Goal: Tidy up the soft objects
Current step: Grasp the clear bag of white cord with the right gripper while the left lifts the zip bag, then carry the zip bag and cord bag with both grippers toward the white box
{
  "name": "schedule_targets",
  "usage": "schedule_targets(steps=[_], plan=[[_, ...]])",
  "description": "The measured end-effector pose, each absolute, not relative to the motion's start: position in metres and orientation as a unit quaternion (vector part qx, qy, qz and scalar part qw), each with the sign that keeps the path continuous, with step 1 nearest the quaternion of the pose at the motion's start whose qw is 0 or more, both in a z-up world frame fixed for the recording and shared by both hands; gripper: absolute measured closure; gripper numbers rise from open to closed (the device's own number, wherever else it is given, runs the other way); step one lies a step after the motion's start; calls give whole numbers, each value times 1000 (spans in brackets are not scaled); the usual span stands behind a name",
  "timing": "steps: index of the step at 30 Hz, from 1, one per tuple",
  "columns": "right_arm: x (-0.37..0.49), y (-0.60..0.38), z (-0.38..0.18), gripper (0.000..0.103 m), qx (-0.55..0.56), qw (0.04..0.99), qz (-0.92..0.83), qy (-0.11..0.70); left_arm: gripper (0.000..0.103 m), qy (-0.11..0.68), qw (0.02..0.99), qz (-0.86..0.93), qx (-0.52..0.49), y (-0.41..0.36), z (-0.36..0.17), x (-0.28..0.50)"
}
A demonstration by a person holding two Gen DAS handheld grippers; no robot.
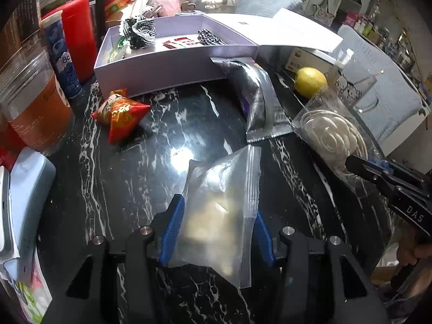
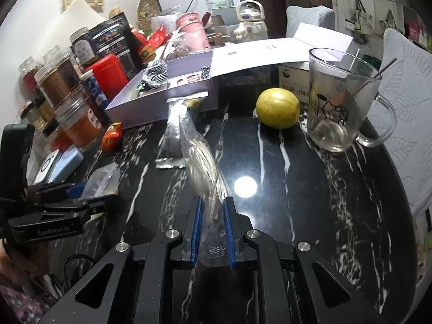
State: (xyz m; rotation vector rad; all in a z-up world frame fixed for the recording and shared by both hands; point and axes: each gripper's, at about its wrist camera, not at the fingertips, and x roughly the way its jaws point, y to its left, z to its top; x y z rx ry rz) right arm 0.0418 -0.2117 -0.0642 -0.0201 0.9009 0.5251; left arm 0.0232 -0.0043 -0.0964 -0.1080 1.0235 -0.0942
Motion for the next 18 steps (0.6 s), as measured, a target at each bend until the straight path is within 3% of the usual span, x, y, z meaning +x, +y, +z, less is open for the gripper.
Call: schedule_targets(steps=[6,13,16,18], plan=[[40,-207,-70,86,-14,867,248,431,53,482,874,-35,-40,-7,-99,25],[47,-200,-77,68,-17,865,243,439,53,475,879,-37,-38,-6,-100,24],[50,-199,-77,65,-15,865,243,438,53,474,879,-37,-41,-6,-100,24],[51,-197,-76,55,-21,867,242,434,53,474,879,-38,-42,-5,-100,23]])
